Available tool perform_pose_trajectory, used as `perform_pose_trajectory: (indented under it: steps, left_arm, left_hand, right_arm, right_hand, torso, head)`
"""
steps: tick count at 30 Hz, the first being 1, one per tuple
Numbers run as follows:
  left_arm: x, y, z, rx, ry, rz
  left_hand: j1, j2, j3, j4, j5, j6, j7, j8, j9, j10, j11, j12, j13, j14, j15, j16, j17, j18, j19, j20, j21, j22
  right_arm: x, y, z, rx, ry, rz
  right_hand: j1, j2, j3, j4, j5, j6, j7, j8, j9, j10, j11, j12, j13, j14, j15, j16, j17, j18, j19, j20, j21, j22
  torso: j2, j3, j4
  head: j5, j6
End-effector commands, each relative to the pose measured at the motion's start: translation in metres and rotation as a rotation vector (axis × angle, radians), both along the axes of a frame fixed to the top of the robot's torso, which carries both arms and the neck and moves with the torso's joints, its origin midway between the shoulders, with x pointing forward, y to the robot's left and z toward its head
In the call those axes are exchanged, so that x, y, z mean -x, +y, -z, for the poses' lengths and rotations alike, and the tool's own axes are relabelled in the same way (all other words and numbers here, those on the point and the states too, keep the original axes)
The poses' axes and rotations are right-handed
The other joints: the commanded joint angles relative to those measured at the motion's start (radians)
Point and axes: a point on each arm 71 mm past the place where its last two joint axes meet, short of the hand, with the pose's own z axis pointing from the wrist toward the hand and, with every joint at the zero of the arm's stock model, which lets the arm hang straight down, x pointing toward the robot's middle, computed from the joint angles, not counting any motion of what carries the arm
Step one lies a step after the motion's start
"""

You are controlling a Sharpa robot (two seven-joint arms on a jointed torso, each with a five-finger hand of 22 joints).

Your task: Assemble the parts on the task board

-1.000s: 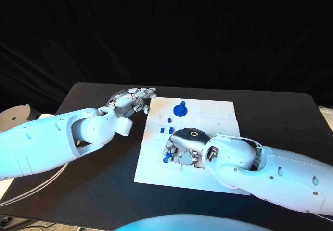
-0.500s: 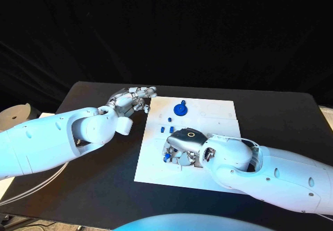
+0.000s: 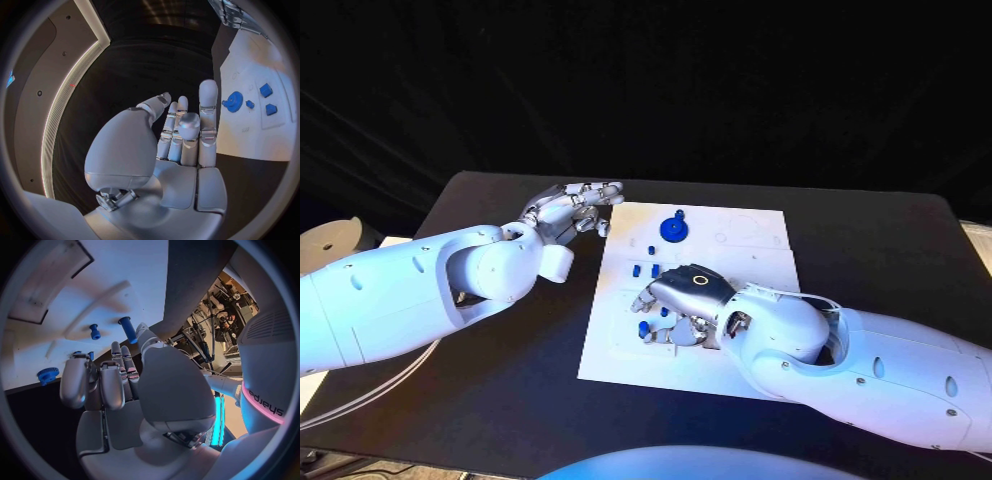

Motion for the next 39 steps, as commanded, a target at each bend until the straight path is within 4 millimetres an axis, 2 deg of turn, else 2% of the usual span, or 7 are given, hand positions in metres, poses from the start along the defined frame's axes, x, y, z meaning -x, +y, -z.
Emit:
perform_pose_trajectory:
  steps: [1,12,19,21,24,26,39]
  left_arm:
    - [0.001,-0.001,-0.001,0.009,-0.007,0.018]
    - [0.002,-0.001,0.000,0.008,-0.005,0.019]
    - [0.004,-0.002,-0.001,0.011,-0.005,0.025]
    - [0.004,-0.002,-0.001,0.011,-0.005,0.025]
    - [0.005,-0.002,-0.001,0.011,-0.005,0.024]
    - [0.005,-0.002,-0.001,0.011,-0.005,0.025]
    - [0.004,-0.002,0.000,0.009,-0.003,0.025]
  left_hand:
    - [0.002,0.011,-0.005,0.002,0.004,-0.006,-0.001,-0.001,0.000,-0.007,-0.001,0.003,0.002,-0.004,-0.001,-0.007,-0.001,0.012,-0.007,0.000,-0.006,-0.001]
    - [0.002,0.011,-0.005,0.002,0.004,-0.006,-0.001,-0.001,0.000,-0.007,-0.001,0.003,0.002,-0.004,-0.001,-0.007,-0.001,0.012,-0.007,0.000,-0.006,-0.001]
    - [0.002,0.011,-0.005,0.002,0.004,-0.006,-0.001,-0.001,0.000,-0.007,-0.001,0.003,0.002,-0.004,-0.001,-0.007,-0.001,0.012,-0.007,0.000,-0.006,-0.001]
    - [0.002,0.011,-0.005,0.002,0.004,-0.006,-0.001,-0.001,0.000,-0.007,-0.001,0.003,0.002,-0.004,-0.001,-0.007,-0.001,0.012,-0.007,0.000,-0.006,-0.001]
    - [0.002,0.011,-0.005,0.002,0.004,-0.006,-0.001,-0.001,0.000,-0.007,-0.001,0.003,0.002,-0.004,-0.001,-0.007,-0.001,0.012,-0.007,0.000,-0.006,-0.001]
    - [0.002,0.011,-0.005,0.002,0.004,-0.006,-0.001,-0.001,0.000,-0.007,-0.001,0.003,0.002,-0.004,-0.001,-0.007,-0.001,0.012,-0.007,0.000,-0.006,-0.001]
    - [0.002,0.011,-0.005,0.002,0.004,-0.006,-0.001,-0.001,0.000,-0.007,-0.001,0.003,0.002,-0.004,-0.001,-0.007,-0.001,0.012,-0.007,0.000,-0.006,-0.001]
  right_arm:
    - [0.004,-0.004,-0.013,-0.129,-0.069,-0.008]
    - [-0.009,-0.091,-0.041,-0.228,0.094,0.269]
    - [-0.001,-0.160,-0.033,-0.119,0.232,0.553]
    - [0.003,-0.169,-0.029,-0.091,0.250,0.589]
    - [0.010,-0.179,-0.023,-0.040,0.271,0.641]
    - [0.013,-0.184,-0.020,-0.012,0.276,0.667]
    - [0.019,-0.184,-0.008,0.070,0.278,0.682]
  right_hand:
    - [0.016,0.003,-0.013,0.001,0.007,0.000,0.003,0.001,0.001,0.001,-0.004,0.012,0.002,0.046,0.004,-0.006,-0.006,0.008,0.000,0.007,-0.005,-0.002]
    - [0.028,0.049,-0.022,0.019,0.031,0.068,0.020,0.019,0.009,0.220,-0.039,0.129,0.034,0.056,-0.023,0.017,0.024,-0.001,0.023,-0.013,0.028,0.037]
    - [-0.047,0.043,-0.107,0.075,0.051,0.057,-0.016,0.059,0.015,0.354,-0.078,0.311,0.243,0.071,-0.056,0.076,0.100,-0.017,0.060,-0.056,0.095,0.114]
    - [-0.073,0.040,-0.136,0.086,0.086,0.065,-0.022,0.077,0.021,0.375,-0.085,0.452,0.398,0.071,-0.068,0.077,0.100,-0.021,0.062,-0.054,0.101,0.122]
    - [-0.108,0.057,-0.194,0.079,0.190,0.065,-0.026,0.110,0.037,0.433,-0.095,1.029,1.013,0.079,-0.083,0.107,0.145,-0.029,0.073,-0.059,0.126,0.153]
    - [-0.108,0.086,-0.228,0.086,0.199,0.054,-0.028,0.134,0.050,0.448,-0.090,1.226,1.230,0.083,-0.069,0.128,0.178,-0.032,0.080,-0.060,0.144,0.176]
    - [-0.145,0.112,-0.303,0.092,0.209,0.034,-0.028,0.175,0.079,0.466,-0.089,1.329,1.354,0.088,-0.065,0.148,0.210,-0.036,0.086,-0.057,0.159,0.195]
  torso:
    - [0.000,0.0014,-0.0010]
    - [-0.002,-0.0031,-0.0059]
    - [-0.006,-0.0061,-0.0212]
    - [-0.007,-0.0056,-0.0255]
    - [-0.008,-0.0054,-0.0313]
    - [-0.009,-0.0058,-0.0344]
    - [-0.012,-0.0064,-0.0356]
  head:
    - [-0.007,0.005]
    - [-0.065,0.028]
    - [-0.104,0.043]
    - [-0.113,0.044]
    - [-0.119,0.046]
    - [-0.123,0.047]
    - [-0.133,0.044]
